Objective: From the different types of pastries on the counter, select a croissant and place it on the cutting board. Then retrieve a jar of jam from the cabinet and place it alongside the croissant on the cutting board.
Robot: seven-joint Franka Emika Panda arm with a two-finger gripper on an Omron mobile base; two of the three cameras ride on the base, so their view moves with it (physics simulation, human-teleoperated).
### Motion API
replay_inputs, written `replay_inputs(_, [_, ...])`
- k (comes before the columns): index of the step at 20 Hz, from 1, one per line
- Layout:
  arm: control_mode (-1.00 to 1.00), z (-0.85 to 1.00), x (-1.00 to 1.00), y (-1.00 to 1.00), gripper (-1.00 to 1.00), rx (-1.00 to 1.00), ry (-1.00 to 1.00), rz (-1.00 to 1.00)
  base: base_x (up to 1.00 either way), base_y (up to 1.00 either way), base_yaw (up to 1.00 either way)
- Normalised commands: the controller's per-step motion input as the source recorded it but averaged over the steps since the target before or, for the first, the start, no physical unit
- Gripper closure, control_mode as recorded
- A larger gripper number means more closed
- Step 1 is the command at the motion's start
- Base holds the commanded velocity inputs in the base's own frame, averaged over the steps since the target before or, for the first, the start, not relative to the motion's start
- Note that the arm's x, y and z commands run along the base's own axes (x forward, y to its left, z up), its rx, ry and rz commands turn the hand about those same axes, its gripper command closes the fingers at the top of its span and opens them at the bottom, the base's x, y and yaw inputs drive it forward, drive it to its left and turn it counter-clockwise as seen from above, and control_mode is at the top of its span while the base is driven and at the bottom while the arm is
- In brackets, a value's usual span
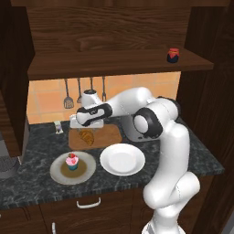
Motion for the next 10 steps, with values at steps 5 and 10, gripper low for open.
replay_inputs(5, [-1.0, 0.15, 0.0, 0.0, -1.0, 0.0, -0.03, 0.0, 0.0, 0.0, 0.0])
replay_inputs(10, [-1.0, 0.38, -0.35, -0.07, -1.0, 0.0, -0.04, 0.01, 0.0, 0.0, 0.0])
